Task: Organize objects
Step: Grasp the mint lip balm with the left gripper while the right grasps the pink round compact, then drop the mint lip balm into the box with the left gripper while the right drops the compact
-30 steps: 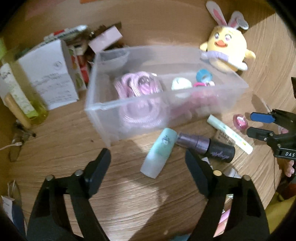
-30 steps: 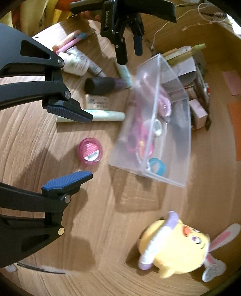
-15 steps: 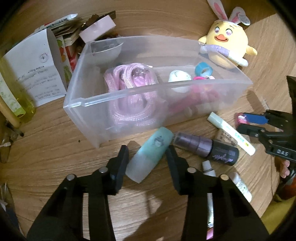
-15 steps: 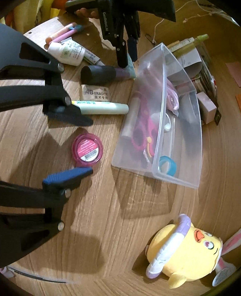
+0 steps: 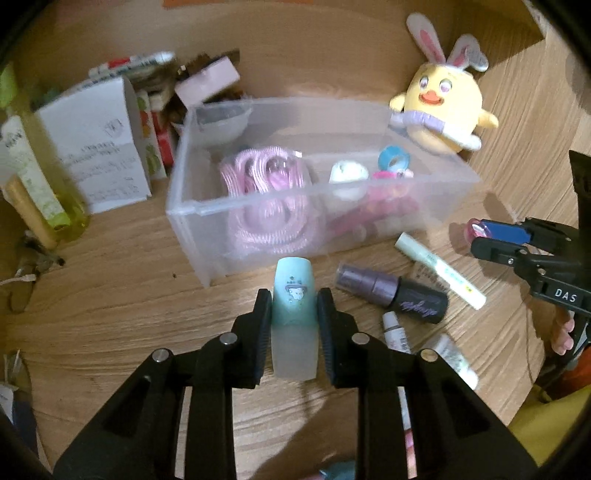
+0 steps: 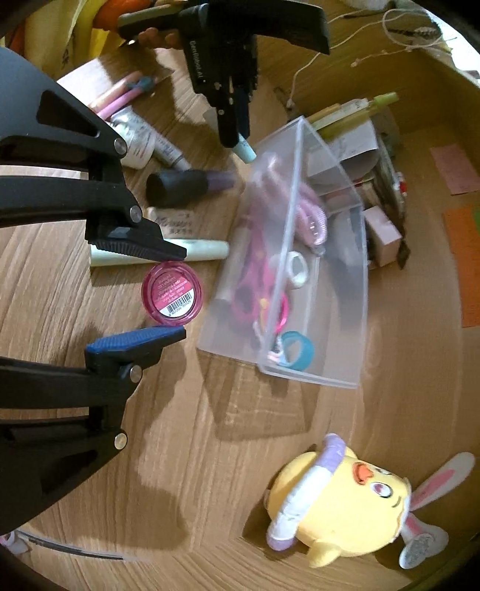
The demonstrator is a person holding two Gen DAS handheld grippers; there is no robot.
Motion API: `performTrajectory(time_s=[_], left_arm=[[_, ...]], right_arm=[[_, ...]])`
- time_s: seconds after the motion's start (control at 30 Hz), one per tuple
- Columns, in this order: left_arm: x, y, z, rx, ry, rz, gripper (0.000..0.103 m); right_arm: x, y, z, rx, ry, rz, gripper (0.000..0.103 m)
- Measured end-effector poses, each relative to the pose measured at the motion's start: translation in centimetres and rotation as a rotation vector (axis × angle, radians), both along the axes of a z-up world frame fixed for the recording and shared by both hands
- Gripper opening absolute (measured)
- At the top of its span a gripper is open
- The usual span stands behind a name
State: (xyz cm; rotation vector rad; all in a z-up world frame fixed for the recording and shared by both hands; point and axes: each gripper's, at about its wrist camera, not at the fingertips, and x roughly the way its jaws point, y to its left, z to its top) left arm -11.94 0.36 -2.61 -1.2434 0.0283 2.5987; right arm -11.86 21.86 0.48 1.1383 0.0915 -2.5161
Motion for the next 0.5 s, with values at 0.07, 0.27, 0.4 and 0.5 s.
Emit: performTrajectory(time_s=[0.07, 0.27, 0.4, 0.5], left_arm=[[0.4, -0.1, 0.9, 0.007, 0.027, 0.006, 0.025], [1.2, -0.2, 4.0, 0.026, 0.126, 0.036, 0.025], [1.2, -0.6, 5.6, 0.053, 0.172, 0.06, 0.025], [0.9, -0.8, 6.5, 0.071, 0.195, 0.068, 0.025]], right_arm=[[0.1, -0.1, 0.6, -0.012, 0.015, 0.001, 0.032], [0.3, -1.0, 3.1, -0.045, 0.084, 0.012, 0.032], [0.2, -1.4, 4.9, -0.077, 0.131, 0.016, 0.032], [-0.1, -1.6, 5.7, -0.099, 0.154, 0.017, 0.032]])
